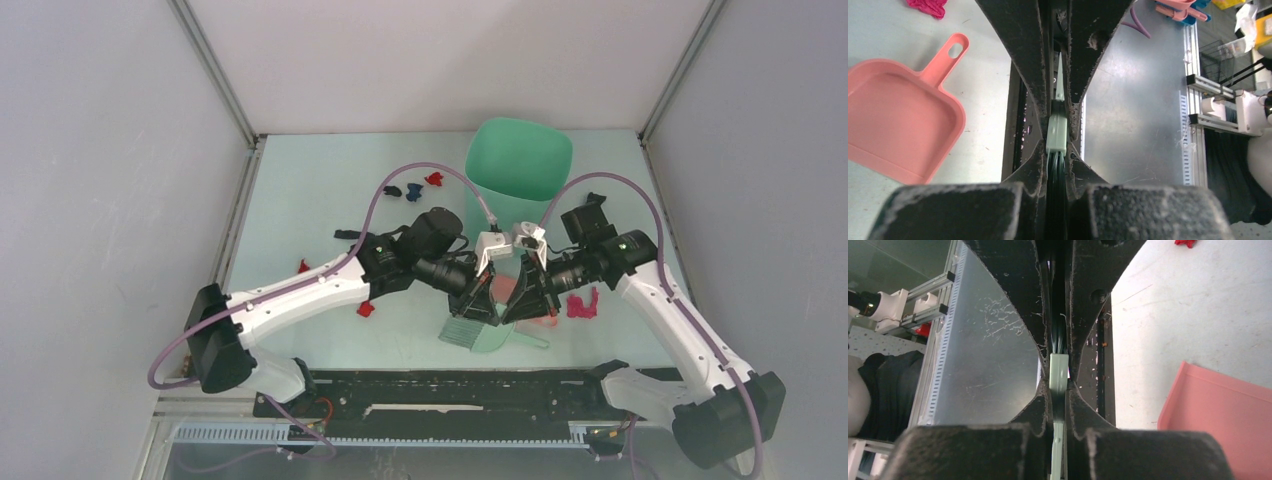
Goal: Sweep away the paper scraps from the table
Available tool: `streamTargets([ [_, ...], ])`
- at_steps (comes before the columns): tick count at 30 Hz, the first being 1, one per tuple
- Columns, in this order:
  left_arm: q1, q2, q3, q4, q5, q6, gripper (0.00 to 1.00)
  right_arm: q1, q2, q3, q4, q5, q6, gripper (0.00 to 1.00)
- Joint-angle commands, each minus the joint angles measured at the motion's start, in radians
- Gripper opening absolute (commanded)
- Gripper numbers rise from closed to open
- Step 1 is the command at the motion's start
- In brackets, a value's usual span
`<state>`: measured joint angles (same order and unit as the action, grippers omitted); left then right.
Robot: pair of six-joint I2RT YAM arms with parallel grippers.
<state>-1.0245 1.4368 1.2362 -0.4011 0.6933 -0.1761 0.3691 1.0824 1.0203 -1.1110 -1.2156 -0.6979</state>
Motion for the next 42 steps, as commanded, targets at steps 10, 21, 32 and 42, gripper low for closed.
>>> streamTargets([
  [10, 0.01, -0.283, -0.254, 0.629, -0.511, -0.274, 0.84, -0.321, -0.114, 0.02, 0.21, -0.335, 0.31, 0.0],
  [21, -0.04, -0.152, -0.399, 1.183, -0.409, -0.54, 0.75, -0.291, -0.139, 0.023, 0.384, -0.386, 0.5, 0.0],
  [32, -0.04, -0.158, -0.355, 0.898, -0.324, -0.393, 0.2, -0.321, -0.104, 0.013, 0.41, -0.334, 0.496, 0.0],
  [42, -0.052, 0.045, 0.021, 0.186, -0.107, -0.083, 0.0, -0.251, -0.075, 0.017, 0.224, -0.148, 0.27, 0.52],
])
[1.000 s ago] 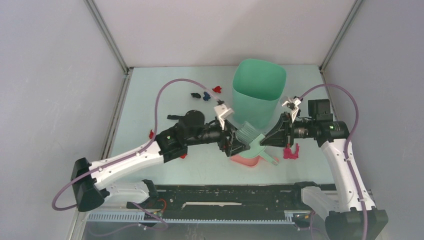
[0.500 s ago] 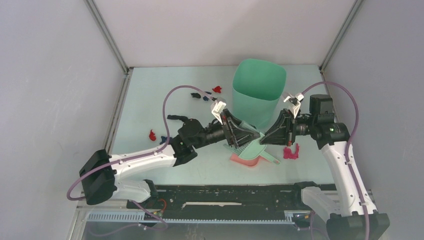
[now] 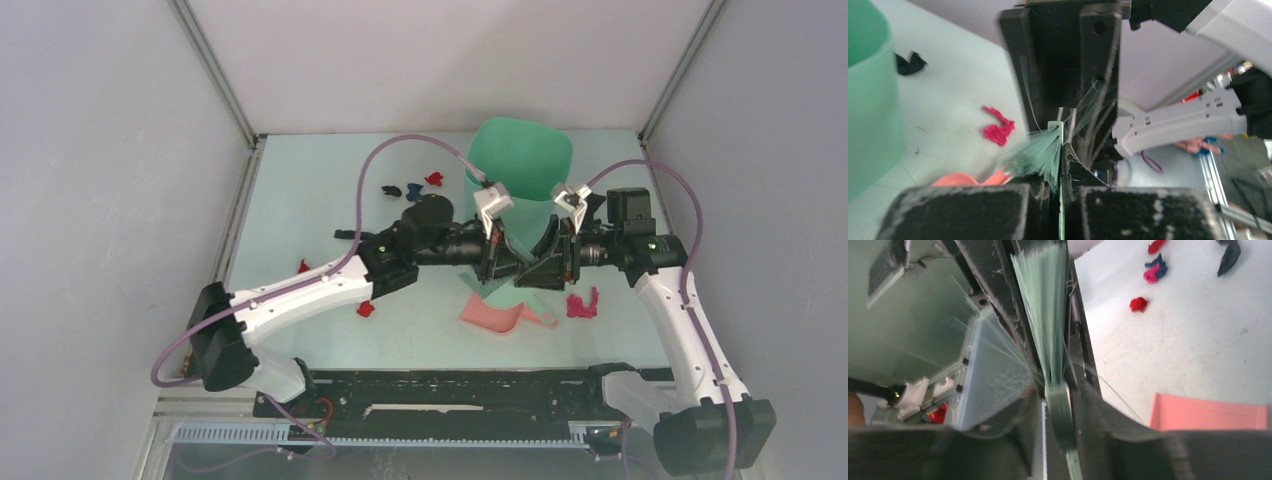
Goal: Sweep away the paper scraps from the table
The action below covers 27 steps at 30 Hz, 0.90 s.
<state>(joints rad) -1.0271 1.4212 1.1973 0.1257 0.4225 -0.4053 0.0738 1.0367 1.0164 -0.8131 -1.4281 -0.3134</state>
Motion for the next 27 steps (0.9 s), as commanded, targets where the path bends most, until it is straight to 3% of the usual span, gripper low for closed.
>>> streamTargets([
  [1, -0.06, 0.046, 0.038, -0.353, 0.18, 0.172, 0.0, 0.05, -0.047, 0.022, -0.116, 0.083, -0.174, 0.58],
  [3, -0.083, 0.007, -0.011, -0.372, 0.186, 0.244, 0.0, 0.072, -0.09, 0.021, -0.213, 0.147, -0.297, 0.66],
  [6, -0.097, 0.003, -0.011, -0.462, 0.193, 0.297, 0.0, 0.107, -0.168, 0.023, -0.22, 0.257, -0.291, 0.67],
  [9, -0.128, -0.022, -0.004, -0.491, 0.228, 0.328, 0.0, 0.107, -0.235, 0.027, -0.275, 0.269, -0.311, 0.66],
  [15, -0.16, -0.045, 0.096, -0.574, 0.157, 0.348, 0.0, 0.112, -0.243, 0.049, -0.518, 0.265, -0.506, 0.66],
  [22, -0.159, 0.017, 0.294, -0.72, 0.158, 0.389, 0.0, 0.127, -0.283, 0.019, -0.503, 0.241, -0.491, 0.65],
  [27, -0.159, 0.096, 0.414, -0.801, 0.156, 0.402, 0.0, 0.142, -0.267, -0.004, -0.488, 0.211, -0.501, 0.55],
])
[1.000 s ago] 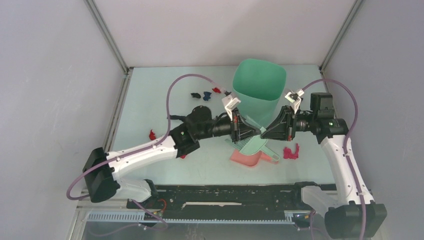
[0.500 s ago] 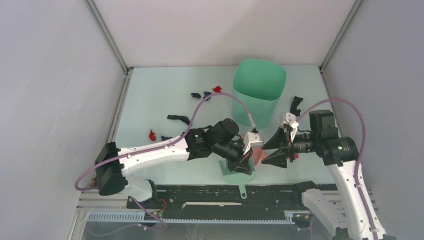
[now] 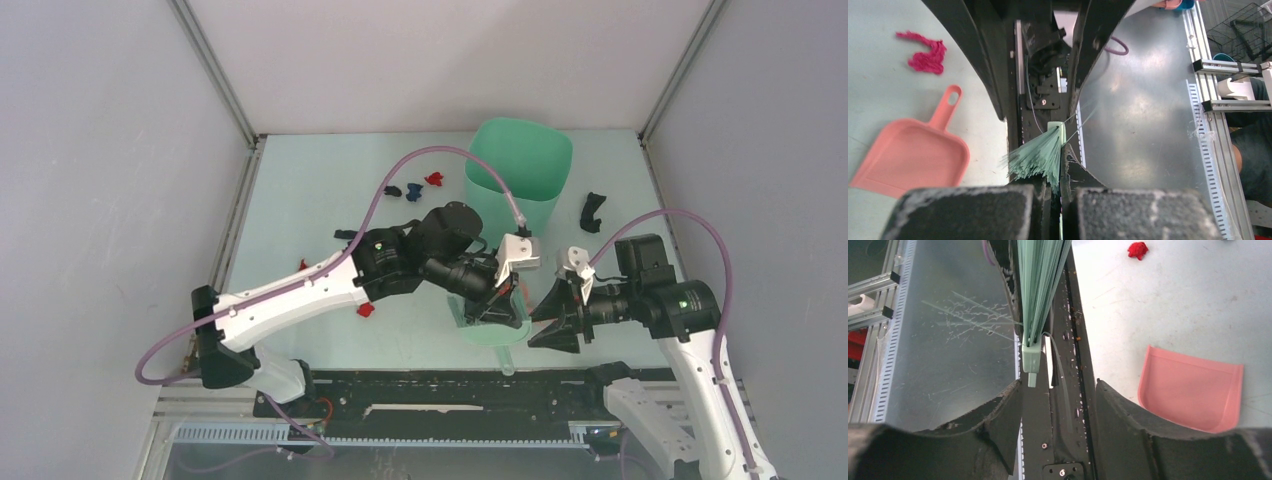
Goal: Sweep away the paper scraps from the table
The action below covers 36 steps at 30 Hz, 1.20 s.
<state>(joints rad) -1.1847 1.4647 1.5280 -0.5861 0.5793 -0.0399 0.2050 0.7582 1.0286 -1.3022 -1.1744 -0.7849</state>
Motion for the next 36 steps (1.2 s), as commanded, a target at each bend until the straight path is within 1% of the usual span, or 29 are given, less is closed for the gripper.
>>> streamTargets([
  [1, -0.001, 0.062, 0.097, -0.093, -0.001, 0.037, 0.0, 0.01, 0.015, -0.016, -0.003, -0.051, -0.04, 0.54],
  [9, 0.0, 0.127, 0.183, -0.147, -0.01, 0.082, 0.0, 0.013, 0.012, -0.02, 0.002, -0.104, -0.069, 0.55],
  [10, 0.0, 0.133, 0.188, -0.147, -0.008, 0.082, 0.0, 0.013, 0.015, -0.02, 0.014, -0.105, -0.051, 0.52],
  [13, 0.001, 0.145, 0.205, -0.148, -0.007, 0.084, 0.0, 0.012, 0.049, -0.021, 0.044, -0.11, -0.017, 0.26],
  [17, 0.008, 0.148, 0.222, -0.149, -0.01, 0.089, 0.01, 0.011, 0.103, -0.022, 0.001, -0.104, -0.066, 0.0],
  [18, 0.011, 0.144, 0.227, -0.152, -0.016, 0.092, 0.08, 0.008, 0.11, -0.022, -0.009, -0.104, -0.081, 0.0],
  [20, 0.021, 0.125, 0.227, -0.15, -0.066, 0.093, 0.36, -0.013, 0.112, -0.021, -0.015, -0.111, -0.092, 0.0],
  [21, 0.031, 0.102, 0.21, -0.134, -0.115, 0.083, 0.46, -0.037, 0.109, -0.021, -0.011, -0.123, -0.09, 0.0],
  [23, 0.054, 0.017, 0.114, -0.016, -0.205, 0.033, 0.59, -0.116, 0.099, -0.021, 0.004, -0.185, -0.074, 0.0],
  [24, 0.071, -0.042, 0.034, 0.093, -0.244, -0.021, 0.63, -0.169, 0.091, -0.021, 0.015, -0.226, -0.06, 0.0],
  [26, 0.11, -0.172, -0.163, 0.357, -0.306, -0.147, 0.75, -0.266, 0.081, -0.021, 0.061, -0.336, 0.005, 0.0],
  [27, 0.126, -0.235, -0.257, 0.499, -0.334, -0.233, 0.8, -0.292, 0.08, -0.021, 0.1, -0.371, 0.053, 0.0],
  [28, 0.136, -0.287, -0.344, 0.623, -0.359, -0.281, 0.82, -0.308, 0.08, -0.022, 0.133, -0.409, 0.105, 0.0],
  [29, 0.142, -0.323, -0.432, 0.736, -0.383, -0.32, 0.83, -0.32, 0.084, -0.021, 0.168, -0.45, 0.153, 0.0],
  [31, 0.143, -0.377, -0.518, 0.874, -0.422, -0.379, 0.83, -0.339, 0.101, -0.02, 0.232, -0.526, 0.252, 0.0],
  [32, 0.142, -0.399, -0.566, 0.939, -0.433, -0.412, 0.83, -0.35, 0.113, -0.008, 0.244, -0.533, 0.281, 0.0],
  [33, 0.142, -0.418, -0.616, 1.004, -0.447, -0.445, 0.83, -0.353, 0.129, 0.017, 0.211, -0.534, 0.245, 0.0],
  [34, 0.142, -0.434, -0.677, 1.056, -0.459, -0.479, 0.83, -0.363, 0.15, 0.043, 0.144, -0.536, 0.187, 0.0],
  [36, 0.137, -0.462, -0.745, 1.142, -0.472, -0.527, 0.82, -0.4, 0.185, 0.088, 0.035, -0.536, 0.105, 0.0],
])
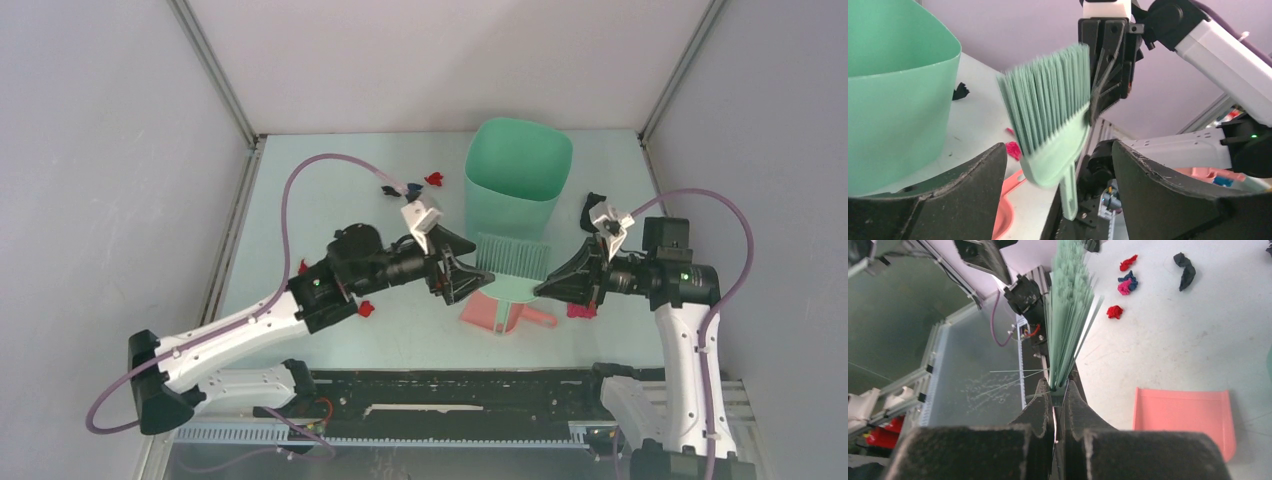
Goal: Sweep away the paper scraps from the table
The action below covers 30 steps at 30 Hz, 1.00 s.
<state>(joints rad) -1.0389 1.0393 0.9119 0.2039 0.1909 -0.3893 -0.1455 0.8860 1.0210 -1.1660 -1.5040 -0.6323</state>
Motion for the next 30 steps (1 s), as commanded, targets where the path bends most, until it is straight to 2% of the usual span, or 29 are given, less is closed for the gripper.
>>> streamTargets([
  [1, -0.016, -0.042, -0.146, 0.364, -0.088, -0.186, 0.82, -0.066, 0.075, 0.115, -0.133, -0.206, -0.059, 0.0],
  [5, -0.054, -0.036, -0.206, 0.387, -0.144, -0.189, 0.82, -0.119, 0.143, 0.191, -0.351, -0.208, -0.233, 0.0],
  [7, -0.064, -0.004, -0.228, 0.422, -0.142, -0.209, 0.82, -0.131, 0.157, 0.211, -0.404, -0.209, -0.287, 0.0],
  [11, -0.078, 0.087, -0.228, 0.494, -0.099, -0.253, 0.78, -0.141, 0.149, 0.212, -0.44, -0.209, -0.319, 0.0],
  [18, -0.085, 0.194, -0.204, 0.555, -0.053, -0.28, 0.69, -0.153, 0.114, 0.213, -0.404, -0.21, -0.269, 0.0],
  [24, -0.086, 0.252, -0.195, 0.609, 0.044, -0.306, 0.48, -0.171, 0.108, 0.212, -0.376, -0.209, -0.238, 0.0],
  [30, -0.097, 0.306, -0.151, 0.618, 0.154, -0.313, 0.12, -0.18, 0.119, 0.196, -0.374, -0.209, -0.256, 0.0],
])
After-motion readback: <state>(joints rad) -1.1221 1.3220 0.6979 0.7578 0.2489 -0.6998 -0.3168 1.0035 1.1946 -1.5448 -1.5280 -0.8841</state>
